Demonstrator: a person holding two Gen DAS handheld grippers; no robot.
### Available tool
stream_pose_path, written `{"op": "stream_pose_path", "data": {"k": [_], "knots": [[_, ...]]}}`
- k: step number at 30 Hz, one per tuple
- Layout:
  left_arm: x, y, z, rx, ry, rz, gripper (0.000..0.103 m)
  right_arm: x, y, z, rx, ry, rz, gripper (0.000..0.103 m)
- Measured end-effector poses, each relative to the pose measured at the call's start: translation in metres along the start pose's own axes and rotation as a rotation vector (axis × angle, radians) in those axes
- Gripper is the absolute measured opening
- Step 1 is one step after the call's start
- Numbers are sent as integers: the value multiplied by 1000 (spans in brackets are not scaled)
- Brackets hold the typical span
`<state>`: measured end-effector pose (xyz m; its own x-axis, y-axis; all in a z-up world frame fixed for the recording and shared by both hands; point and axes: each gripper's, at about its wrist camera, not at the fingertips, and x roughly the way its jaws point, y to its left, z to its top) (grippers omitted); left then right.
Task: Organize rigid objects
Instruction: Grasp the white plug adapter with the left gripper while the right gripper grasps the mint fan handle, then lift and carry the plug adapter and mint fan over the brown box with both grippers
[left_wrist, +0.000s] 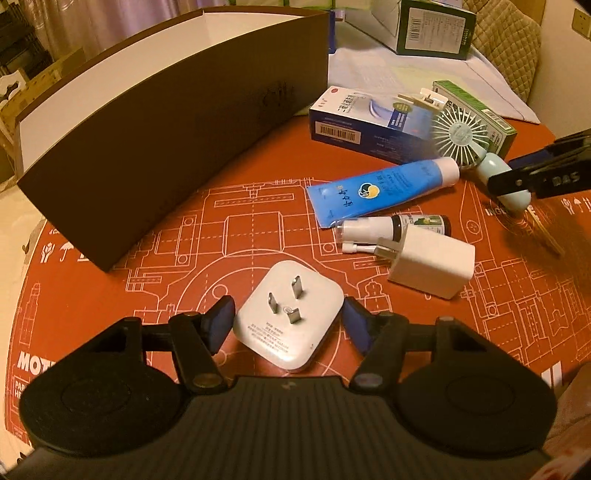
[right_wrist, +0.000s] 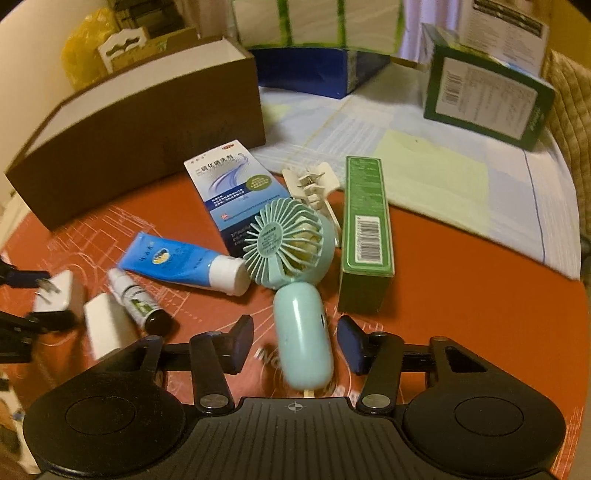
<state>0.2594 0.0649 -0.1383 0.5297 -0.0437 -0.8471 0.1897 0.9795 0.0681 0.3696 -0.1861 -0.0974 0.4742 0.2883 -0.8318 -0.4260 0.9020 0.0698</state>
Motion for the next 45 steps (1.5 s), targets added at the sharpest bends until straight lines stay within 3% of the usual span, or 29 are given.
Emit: {"op": "stream_pose_path", "data": {"k": [5, 18, 22, 30, 45], "knots": [[-6, -2, 0, 22, -22, -10, 60, 11, 4, -5, -44, 7, -26, 31], [2, -6, 5, 115, -22, -18, 62, -14, -7, -38, -61, 75, 89, 29], [4, -7, 6, 113, -17, -21, 52, -23, -14, -50, -28, 107, 109, 30], [3, -9, 5, 59, -13, 4, 51, -26, -15, -56, 15, 120, 54, 30], [-4, -2, -3, -46, 12, 65, 51, -10, 5, -43, -51, 56, -36, 30]]}}
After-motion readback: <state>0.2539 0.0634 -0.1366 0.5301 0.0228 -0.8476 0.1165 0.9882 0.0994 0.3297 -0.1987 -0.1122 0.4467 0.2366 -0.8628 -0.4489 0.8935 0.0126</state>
